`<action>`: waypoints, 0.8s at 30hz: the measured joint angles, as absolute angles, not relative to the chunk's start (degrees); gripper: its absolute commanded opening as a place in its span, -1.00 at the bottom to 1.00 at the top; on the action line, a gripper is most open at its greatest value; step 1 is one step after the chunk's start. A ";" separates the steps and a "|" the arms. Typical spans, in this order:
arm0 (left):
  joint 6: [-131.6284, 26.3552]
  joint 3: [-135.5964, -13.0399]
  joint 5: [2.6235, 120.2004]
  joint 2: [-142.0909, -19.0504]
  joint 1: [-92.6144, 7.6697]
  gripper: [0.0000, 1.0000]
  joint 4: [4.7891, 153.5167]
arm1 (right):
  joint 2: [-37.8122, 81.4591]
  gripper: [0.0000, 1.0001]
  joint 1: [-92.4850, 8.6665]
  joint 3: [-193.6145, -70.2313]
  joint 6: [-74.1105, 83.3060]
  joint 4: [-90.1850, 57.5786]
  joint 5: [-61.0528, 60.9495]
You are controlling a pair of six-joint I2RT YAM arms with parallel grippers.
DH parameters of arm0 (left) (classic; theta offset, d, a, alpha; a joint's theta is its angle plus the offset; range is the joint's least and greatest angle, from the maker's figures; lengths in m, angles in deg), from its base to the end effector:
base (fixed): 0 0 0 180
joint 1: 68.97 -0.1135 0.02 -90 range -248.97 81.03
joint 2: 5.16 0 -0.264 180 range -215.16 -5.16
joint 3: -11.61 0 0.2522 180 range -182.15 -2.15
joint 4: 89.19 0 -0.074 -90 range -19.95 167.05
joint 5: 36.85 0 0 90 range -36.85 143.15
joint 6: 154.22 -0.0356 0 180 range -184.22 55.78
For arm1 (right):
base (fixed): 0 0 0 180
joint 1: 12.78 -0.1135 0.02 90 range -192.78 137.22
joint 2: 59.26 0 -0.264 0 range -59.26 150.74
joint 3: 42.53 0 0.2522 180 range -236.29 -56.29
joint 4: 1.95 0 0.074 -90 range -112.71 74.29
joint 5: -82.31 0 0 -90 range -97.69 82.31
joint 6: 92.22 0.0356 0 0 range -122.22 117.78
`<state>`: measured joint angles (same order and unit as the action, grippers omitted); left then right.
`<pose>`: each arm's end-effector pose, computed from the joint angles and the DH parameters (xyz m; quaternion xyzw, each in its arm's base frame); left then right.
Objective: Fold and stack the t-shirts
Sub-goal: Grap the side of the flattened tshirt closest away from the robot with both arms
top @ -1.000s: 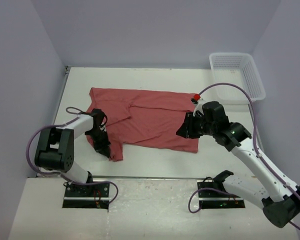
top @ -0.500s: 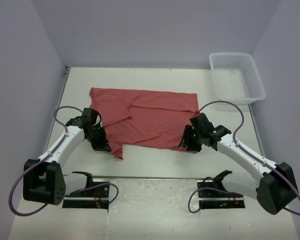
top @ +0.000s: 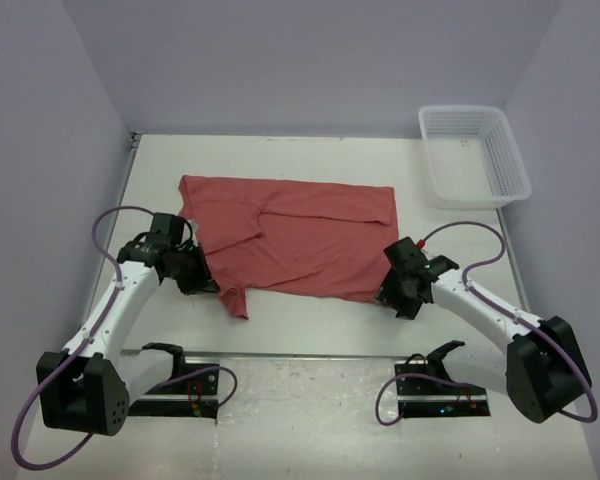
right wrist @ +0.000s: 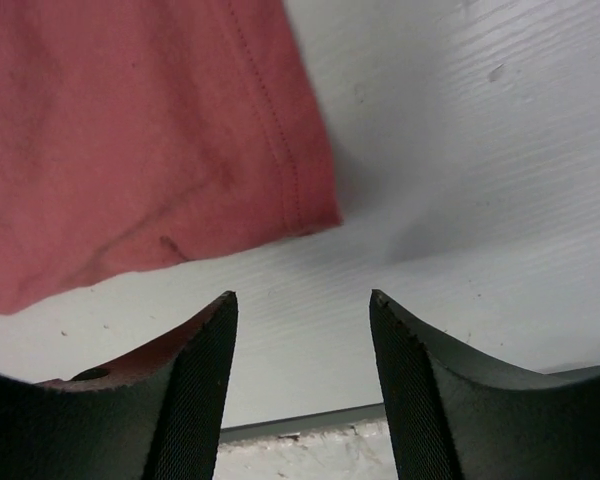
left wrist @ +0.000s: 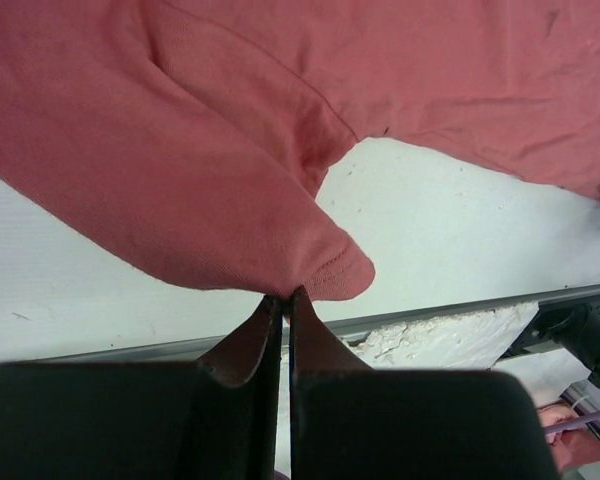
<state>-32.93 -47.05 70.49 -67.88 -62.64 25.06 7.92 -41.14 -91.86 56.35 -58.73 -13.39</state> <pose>0.1855 -0.0313 0.2289 -0.1845 0.9560 -0.1964 0.1162 0.1659 0.0856 0.1740 0.2643 0.9539 0.0561 0.1308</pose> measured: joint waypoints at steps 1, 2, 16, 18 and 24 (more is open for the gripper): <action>-32.95 -47.03 70.49 -67.34 -62.64 -1.00 25.11 | 7.72 0.16 -40.40 -91.86 56.70 -58.84 -13.78; -32.95 -46.94 70.52 -66.75 -62.64 -1.00 25.19 | 7.70 0.18 -40.01 -91.86 56.79 -58.86 -14.04; -33.85 -43.97 71.41 -61.11 -62.67 -1.00 25.08 | 16.31 -0.10 -33.60 -92.95 56.94 -56.44 -12.36; -33.85 -43.97 71.41 -60.82 -62.67 -1.00 25.08 | 16.55 -0.10 -33.60 -93.08 56.98 -55.91 -12.07; -33.87 -43.97 71.41 -60.28 -62.67 -1.00 25.08 | 16.68 -0.11 -33.60 -93.24 57.14 -55.32 -12.23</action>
<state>-33.87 -43.97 71.41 -60.28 -62.67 25.08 16.68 -33.60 -93.24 57.14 -55.32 -12.23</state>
